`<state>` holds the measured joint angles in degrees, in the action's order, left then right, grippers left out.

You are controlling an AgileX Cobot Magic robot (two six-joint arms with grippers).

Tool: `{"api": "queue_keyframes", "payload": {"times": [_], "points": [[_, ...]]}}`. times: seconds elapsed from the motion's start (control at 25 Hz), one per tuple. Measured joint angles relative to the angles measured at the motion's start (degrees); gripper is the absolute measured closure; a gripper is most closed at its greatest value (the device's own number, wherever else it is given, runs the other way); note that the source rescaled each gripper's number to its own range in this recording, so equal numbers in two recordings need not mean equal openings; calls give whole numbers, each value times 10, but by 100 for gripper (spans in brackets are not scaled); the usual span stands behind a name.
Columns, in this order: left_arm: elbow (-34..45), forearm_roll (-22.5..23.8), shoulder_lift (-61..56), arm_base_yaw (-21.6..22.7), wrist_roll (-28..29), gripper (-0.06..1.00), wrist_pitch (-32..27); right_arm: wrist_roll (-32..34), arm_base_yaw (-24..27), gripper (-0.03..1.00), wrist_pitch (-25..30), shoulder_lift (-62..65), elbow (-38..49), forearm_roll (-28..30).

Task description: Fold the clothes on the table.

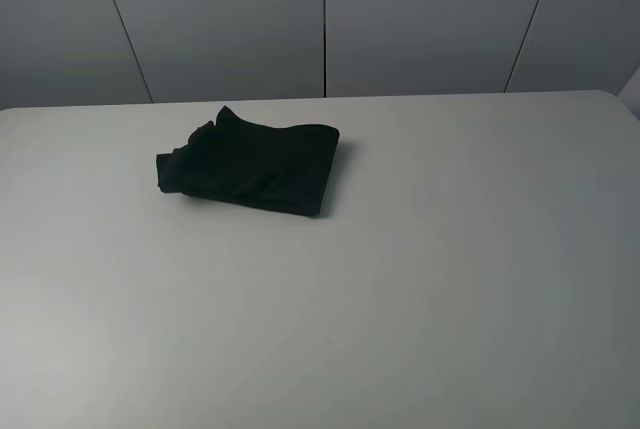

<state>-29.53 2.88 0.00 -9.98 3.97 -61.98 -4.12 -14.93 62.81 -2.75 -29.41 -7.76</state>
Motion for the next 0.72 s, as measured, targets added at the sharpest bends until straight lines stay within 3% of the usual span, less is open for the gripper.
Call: {"api": "queue_keyframes", "payload": {"times": [0.24,0.36,0.72], "points": [[0,0,0,47,0,-6,0,-1,107,-3,-1,26,0,3],[0,-1,0,73,1,-6,0,-4,137,-3,-1,27,0,7],[0,-14,0,81,1,-6,0,-16,146,-3,-1,27,0,7]]}}
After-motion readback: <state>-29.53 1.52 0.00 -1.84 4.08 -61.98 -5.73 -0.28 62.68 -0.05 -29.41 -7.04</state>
